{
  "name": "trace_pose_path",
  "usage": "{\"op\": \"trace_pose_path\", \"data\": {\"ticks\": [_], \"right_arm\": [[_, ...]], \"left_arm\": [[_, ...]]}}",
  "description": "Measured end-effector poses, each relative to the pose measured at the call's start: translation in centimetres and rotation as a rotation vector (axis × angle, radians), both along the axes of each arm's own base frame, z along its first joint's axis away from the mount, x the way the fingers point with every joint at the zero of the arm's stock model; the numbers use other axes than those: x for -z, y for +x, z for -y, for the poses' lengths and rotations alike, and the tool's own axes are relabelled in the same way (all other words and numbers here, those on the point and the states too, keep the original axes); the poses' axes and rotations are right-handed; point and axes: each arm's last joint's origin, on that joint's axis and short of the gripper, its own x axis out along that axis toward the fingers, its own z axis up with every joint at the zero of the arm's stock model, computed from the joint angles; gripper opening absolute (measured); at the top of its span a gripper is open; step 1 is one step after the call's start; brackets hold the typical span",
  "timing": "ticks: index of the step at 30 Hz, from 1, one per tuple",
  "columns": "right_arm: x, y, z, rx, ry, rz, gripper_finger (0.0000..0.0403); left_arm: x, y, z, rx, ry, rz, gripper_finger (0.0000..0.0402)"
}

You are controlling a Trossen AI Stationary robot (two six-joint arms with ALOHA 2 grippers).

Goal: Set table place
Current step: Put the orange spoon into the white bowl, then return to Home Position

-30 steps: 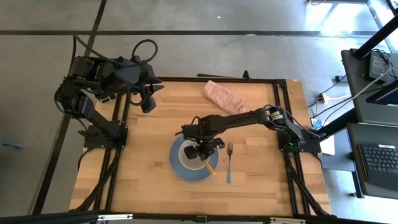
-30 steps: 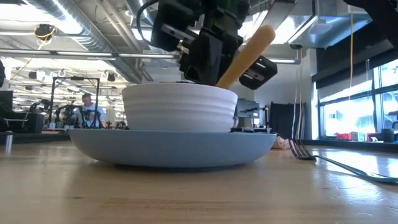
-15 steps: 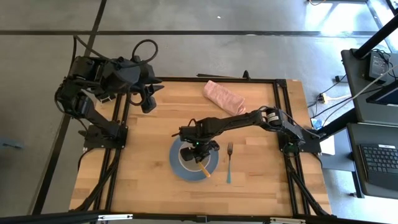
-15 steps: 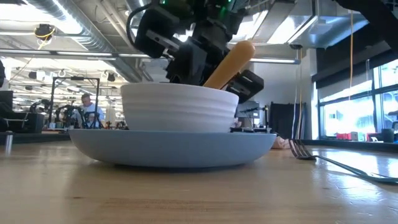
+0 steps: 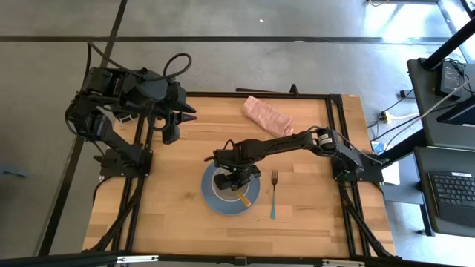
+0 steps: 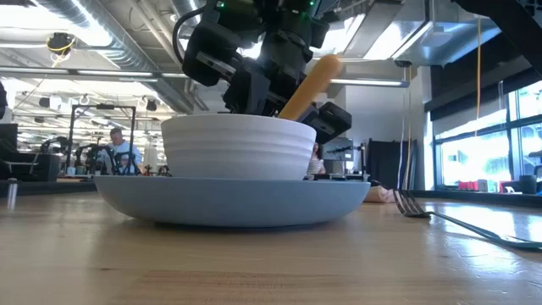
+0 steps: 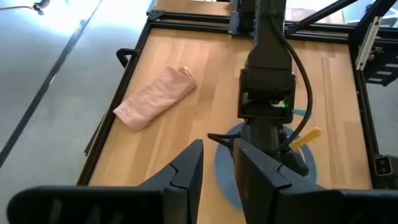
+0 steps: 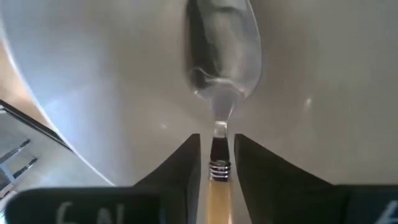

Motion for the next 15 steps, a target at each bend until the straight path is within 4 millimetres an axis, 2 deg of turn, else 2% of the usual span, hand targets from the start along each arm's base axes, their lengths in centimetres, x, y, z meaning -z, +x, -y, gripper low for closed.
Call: {"op": "trace_pose_path", "data": {"ticks": [6,15], "right_arm": [[-0.2,0.1,0.0,-0.006,0.027,0.003,0.0101],[-1.9,0.9,0.5,-0.010,0.073,0.068,0.0103]], "left_arm": [[0.0,0.0,0.1,0.038,-0.004,-0.005,0.0082],[0.0,0.0,0.2,0.090,-0.023,-0.008,0.0082]]}}
